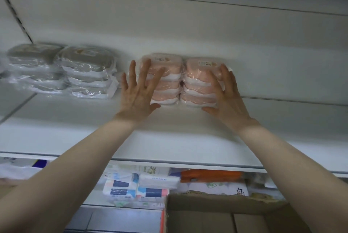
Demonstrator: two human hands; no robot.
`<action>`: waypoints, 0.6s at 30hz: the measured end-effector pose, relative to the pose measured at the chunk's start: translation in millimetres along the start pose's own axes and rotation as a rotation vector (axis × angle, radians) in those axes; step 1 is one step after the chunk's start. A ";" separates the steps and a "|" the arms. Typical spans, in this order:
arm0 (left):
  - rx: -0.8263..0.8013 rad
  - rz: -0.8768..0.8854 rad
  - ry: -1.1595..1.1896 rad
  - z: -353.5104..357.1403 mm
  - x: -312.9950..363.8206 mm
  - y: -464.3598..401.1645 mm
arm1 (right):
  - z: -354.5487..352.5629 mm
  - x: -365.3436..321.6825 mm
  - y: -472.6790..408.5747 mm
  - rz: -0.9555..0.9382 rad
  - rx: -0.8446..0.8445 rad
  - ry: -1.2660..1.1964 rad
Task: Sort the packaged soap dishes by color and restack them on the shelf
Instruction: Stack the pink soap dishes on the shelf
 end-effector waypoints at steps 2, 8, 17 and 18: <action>-0.013 0.001 0.045 3.2 3.5 -6.5 | 2.6 -0.8 -7.1 0.038 0.029 -0.040; 0.135 0.074 0.180 -8.1 10.6 -12.1 | 9.6 -4.8 -23.0 0.100 0.054 -0.014; 0.140 0.085 -0.214 -28.8 13.3 -10.8 | -16.1 -8.3 -30.4 0.001 0.004 0.371; 0.127 0.108 -0.206 -24.3 14.1 -13.3 | -13.4 -6.0 -33.2 0.001 0.006 0.341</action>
Point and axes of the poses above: each hand's wrist, its own y-axis away from the middle knuckle, its own z-axis out of the palm, x = y × z, the point moved 10 cm from there along -y, towards the middle knuckle, and after that the axes turned 9 degrees about -z, right-handed, at the moved point
